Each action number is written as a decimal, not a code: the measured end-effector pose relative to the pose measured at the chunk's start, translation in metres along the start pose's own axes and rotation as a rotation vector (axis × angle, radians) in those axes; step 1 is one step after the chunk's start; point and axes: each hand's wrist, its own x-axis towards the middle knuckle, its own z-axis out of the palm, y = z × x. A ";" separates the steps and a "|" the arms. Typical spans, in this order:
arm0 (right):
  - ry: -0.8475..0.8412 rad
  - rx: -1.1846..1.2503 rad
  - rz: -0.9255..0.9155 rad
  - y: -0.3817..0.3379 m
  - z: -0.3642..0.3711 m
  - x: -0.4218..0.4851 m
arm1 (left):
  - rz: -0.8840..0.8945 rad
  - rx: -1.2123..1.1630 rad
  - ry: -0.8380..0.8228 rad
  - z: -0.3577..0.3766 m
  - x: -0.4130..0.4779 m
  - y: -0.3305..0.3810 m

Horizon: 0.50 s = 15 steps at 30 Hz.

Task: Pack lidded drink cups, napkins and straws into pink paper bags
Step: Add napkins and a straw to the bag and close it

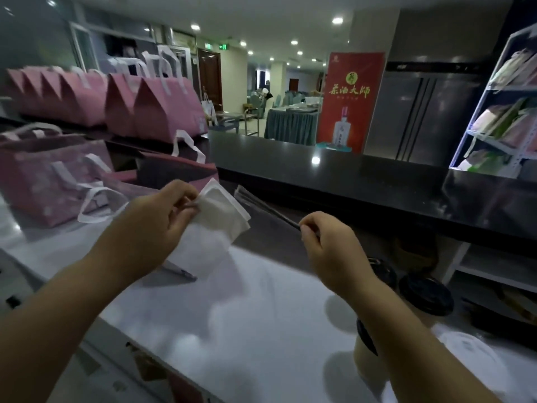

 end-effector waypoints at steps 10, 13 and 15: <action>-0.090 0.004 -0.039 -0.030 0.093 0.144 | -0.009 0.086 0.126 -0.010 0.096 -0.129; -0.132 -0.079 -0.089 -0.041 0.112 0.177 | -0.009 0.110 0.110 -0.013 0.117 -0.168; -0.161 -0.154 -0.141 -0.050 0.124 0.195 | 0.015 0.125 0.077 -0.015 0.129 -0.192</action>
